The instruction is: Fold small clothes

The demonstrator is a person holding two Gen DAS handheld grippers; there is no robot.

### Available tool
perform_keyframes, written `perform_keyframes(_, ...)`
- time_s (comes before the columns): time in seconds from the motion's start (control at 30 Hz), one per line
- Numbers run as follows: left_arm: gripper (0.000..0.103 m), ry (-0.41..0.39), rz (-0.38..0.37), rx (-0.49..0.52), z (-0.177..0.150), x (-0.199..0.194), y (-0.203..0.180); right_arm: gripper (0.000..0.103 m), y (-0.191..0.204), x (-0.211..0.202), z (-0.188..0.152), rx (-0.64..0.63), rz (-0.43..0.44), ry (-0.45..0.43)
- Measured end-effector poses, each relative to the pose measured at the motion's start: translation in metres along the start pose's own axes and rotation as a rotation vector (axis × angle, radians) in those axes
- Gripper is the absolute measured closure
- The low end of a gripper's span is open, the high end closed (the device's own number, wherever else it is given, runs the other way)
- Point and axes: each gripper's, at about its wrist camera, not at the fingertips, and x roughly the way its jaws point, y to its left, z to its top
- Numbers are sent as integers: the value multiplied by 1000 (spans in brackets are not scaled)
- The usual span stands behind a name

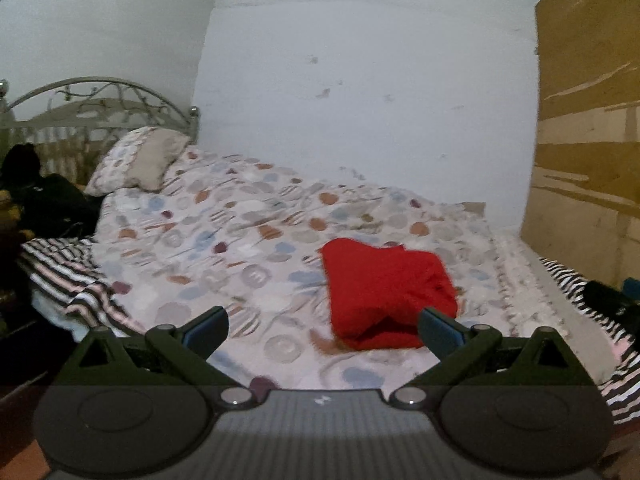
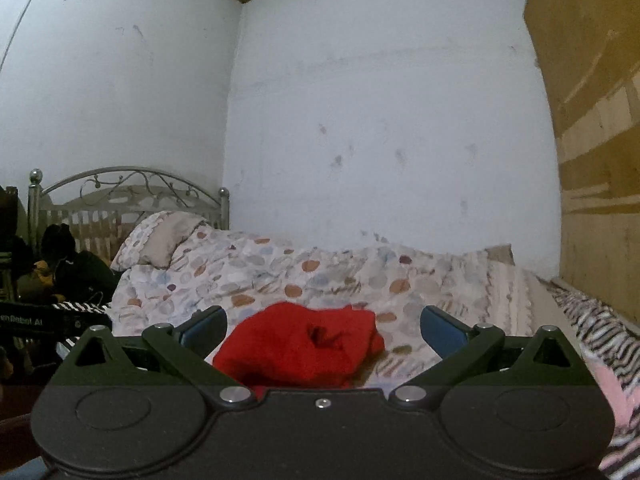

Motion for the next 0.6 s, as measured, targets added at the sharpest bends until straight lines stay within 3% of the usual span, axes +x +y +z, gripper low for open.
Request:
perform_keyframes(0.27,0,65,17,5,-27,4,2,0,2,-14,-21,22,-42,13)
perform_keyframes(0.6,0,69,15,29,-28,8,-2,0,-3,-8,-30,36,-51,70)
